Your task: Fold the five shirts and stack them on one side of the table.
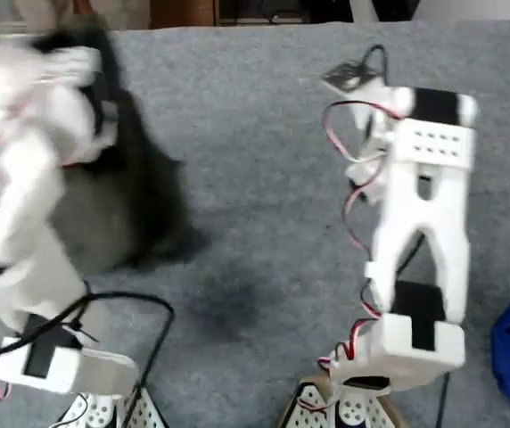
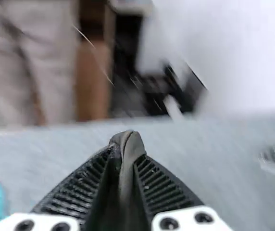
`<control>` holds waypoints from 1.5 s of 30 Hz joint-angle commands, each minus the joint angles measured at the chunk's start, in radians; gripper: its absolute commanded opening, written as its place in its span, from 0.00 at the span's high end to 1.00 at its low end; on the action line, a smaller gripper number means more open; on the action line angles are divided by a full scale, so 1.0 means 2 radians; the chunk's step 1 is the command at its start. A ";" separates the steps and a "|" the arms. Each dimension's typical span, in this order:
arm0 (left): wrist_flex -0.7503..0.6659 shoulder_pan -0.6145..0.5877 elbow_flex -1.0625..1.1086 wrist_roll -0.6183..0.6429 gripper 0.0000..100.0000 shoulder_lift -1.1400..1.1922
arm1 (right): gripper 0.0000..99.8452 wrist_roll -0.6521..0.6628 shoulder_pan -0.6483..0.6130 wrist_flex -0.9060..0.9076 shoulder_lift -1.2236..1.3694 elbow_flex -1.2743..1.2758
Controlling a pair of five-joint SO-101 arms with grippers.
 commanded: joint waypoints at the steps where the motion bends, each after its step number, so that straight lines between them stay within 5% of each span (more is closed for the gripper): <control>1: 0.004 0.097 0.101 0.025 0.98 -0.030 | 0.99 0.012 0.060 0.005 -0.038 0.003; 6: 0.004 0.163 0.236 0.024 0.96 -0.034 | 0.99 0.012 0.106 0.005 -0.038 0.003; 10: 0.004 0.163 0.321 0.043 0.83 -0.036 | 0.98 0.012 0.109 0.007 -0.042 0.003; 15: 0.004 0.128 0.361 0.083 0.78 -0.078 | 0.82 0.012 0.074 0.008 -0.042 0.003; 23: 0.004 -0.062 0.399 0.034 0.79 -0.163 | 0.73 0.008 -0.056 0.008 -0.082 0.003; 30: 0.002 -0.213 0.624 -0.012 0.79 -0.220 | 0.65 -0.061 -0.261 0.007 -0.092 -0.026; 37: -0.160 -0.311 0.896 -0.019 0.79 -0.224 | 0.63 -0.066 -0.392 0.007 0.011 -0.029; 42: -0.254 -0.309 0.997 -0.020 0.79 -0.224 | 0.64 -0.064 -0.409 0.001 0.109 -0.030; 45: -0.312 -0.309 1.033 -0.018 0.79 -0.221 | 0.75 -0.049 -0.404 -0.008 0.159 -0.030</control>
